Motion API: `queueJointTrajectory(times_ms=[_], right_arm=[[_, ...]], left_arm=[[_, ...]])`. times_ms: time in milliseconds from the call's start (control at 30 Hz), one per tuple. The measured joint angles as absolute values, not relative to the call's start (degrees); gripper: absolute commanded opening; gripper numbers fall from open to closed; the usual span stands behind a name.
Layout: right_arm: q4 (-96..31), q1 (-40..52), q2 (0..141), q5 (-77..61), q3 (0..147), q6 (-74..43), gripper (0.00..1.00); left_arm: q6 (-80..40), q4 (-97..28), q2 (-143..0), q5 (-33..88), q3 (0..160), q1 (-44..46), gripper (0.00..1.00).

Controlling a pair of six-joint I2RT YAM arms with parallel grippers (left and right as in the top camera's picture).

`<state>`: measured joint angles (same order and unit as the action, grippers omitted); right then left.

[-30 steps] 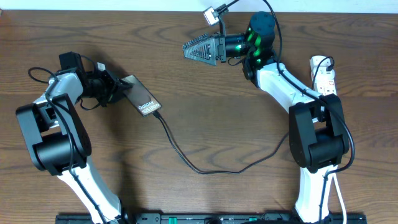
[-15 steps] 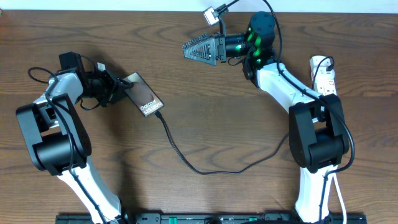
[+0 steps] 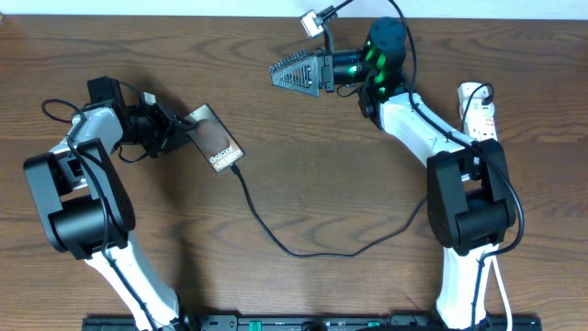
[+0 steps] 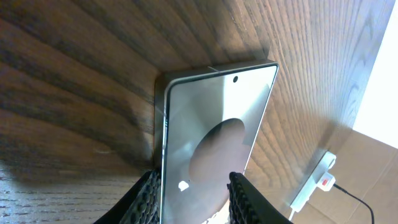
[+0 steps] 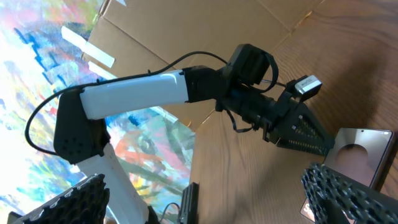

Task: Plug charger to phone and switch on socket
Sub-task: 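Lay the phone flat on the table with the left gripper, then open the left gripper and retract it from the phone, then move the right gripper to the white charger on the power strip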

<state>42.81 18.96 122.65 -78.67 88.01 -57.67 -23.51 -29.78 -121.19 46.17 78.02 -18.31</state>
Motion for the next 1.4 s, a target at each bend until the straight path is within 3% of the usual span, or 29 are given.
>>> queueJointTrajectory(times_ms=[33,67,100,633,1067,1400], right_arm=[[42.8,19.0,122.7,-78.7,88.0,-57.7,0.99],[42.8,19.0,122.7,-78.7,88.0,-57.7,0.99],[42.8,19.0,122.7,-78.7,88.0,-57.7,0.99],[42.8,19.0,122.7,-79.3,88.0,-57.6,0.99],[42.8,18.7,122.7,-79.6,88.0,-59.6,0.99],[42.9,11.8,122.7,-82.4,96.8,-69.3,0.99]], left_arm=[[-23.2,-29.7,-121.2,46.2,78.0,-18.3,0.75],[-23.0,-29.8,-121.2,46.2,78.0,-18.3,0.89],[-23.3,-29.7,-121.2,46.7,78.0,-18.3,0.91],[-23.5,-33.3,-116.6,46.2,77.8,-20.5,0.92],[-20.5,-33.3,-84.0,46.0,77.3,-18.9,0.93],[-19.5,-33.5,-72.9,46.1,77.3,-18.5,0.92]])
